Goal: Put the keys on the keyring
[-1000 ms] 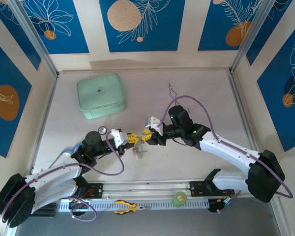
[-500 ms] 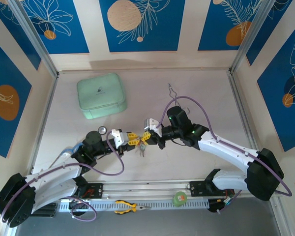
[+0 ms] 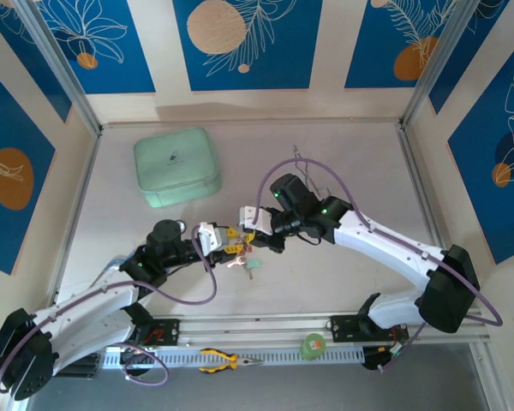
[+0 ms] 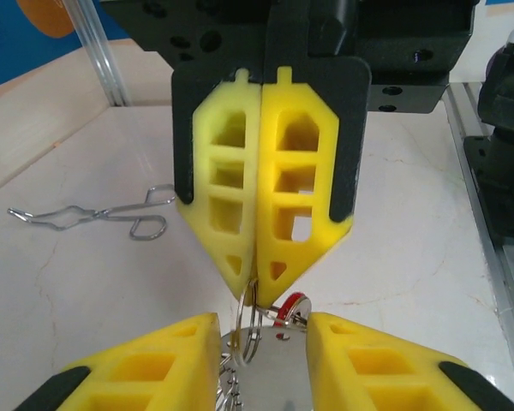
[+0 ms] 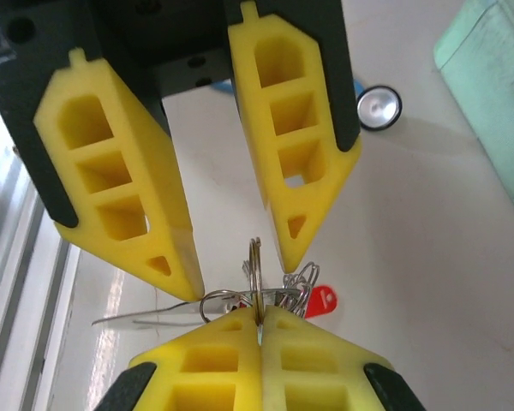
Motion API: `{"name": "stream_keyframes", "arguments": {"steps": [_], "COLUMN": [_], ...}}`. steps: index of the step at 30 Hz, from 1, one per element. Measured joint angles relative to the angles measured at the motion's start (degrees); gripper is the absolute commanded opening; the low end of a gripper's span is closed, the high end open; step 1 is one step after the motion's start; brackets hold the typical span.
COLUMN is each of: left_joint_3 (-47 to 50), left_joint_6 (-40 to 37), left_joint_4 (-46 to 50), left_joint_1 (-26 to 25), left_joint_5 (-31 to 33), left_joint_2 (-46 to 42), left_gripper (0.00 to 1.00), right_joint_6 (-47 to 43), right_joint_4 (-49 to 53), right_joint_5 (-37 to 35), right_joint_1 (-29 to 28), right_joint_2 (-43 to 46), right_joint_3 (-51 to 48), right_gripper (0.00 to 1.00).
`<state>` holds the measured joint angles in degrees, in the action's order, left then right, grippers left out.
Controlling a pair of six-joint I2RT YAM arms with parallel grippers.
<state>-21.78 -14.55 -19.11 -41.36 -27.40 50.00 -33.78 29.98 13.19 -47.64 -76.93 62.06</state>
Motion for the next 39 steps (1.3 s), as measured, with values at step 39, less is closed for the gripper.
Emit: {"name": "stream_keyframes", "arguments": {"steps": [39], "left_joint_3": [7.1], "left_joint_6": [9.8], "left_joint_4": [-20.9], "left_joint_1": [0.0], "left_joint_5": [-1.2], "left_joint_2": [1.6], "left_gripper": [0.0], "right_joint_6": [15.3], "right_joint_4": [-16.2], "right_joint_5": [12.2], "right_joint_1": [5.5], "right_joint_2": [8.6], "right_joint_3": [-15.1], "right_gripper": [0.39]}}
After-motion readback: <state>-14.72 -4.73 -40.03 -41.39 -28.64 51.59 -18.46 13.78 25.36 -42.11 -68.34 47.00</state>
